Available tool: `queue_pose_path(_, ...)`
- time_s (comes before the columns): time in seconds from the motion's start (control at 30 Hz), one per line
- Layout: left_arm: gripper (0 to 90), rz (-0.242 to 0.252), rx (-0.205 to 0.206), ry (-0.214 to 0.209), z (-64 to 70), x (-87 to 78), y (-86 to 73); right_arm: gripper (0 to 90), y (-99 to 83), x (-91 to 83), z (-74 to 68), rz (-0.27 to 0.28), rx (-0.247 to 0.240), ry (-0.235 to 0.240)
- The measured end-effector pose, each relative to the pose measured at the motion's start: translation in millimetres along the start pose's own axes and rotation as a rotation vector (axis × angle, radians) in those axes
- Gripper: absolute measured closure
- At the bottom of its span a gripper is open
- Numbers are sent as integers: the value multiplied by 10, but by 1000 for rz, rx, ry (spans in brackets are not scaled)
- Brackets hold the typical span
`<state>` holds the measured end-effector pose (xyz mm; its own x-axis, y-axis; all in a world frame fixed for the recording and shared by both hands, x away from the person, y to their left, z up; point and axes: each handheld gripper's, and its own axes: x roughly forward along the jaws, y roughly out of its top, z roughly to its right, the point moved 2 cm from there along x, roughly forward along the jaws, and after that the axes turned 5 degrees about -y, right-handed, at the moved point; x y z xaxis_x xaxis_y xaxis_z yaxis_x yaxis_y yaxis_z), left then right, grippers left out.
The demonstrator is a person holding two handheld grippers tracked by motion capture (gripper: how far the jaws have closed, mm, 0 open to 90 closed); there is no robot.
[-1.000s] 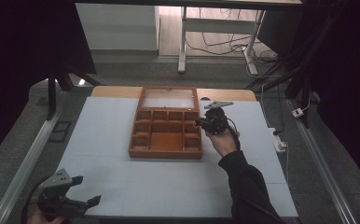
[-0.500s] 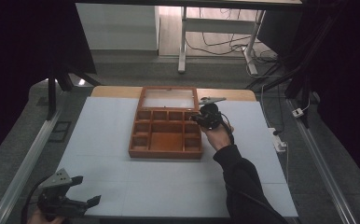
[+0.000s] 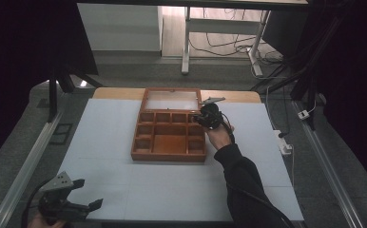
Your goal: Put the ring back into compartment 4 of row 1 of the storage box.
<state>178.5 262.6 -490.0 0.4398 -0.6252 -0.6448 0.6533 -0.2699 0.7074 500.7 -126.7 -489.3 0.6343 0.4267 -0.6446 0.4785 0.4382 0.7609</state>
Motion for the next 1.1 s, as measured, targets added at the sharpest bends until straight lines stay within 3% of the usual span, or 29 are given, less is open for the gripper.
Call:
queue_pose_path(0.6, 2, -1, 0, 3, 1, 1, 1, 862, -67, 200, -68, -57, -39, -8)
queue_pose_path(1.1, 2, 4, 0, 2, 0, -1, 2, 659, -24, 113, -85, -47, -5, 14)
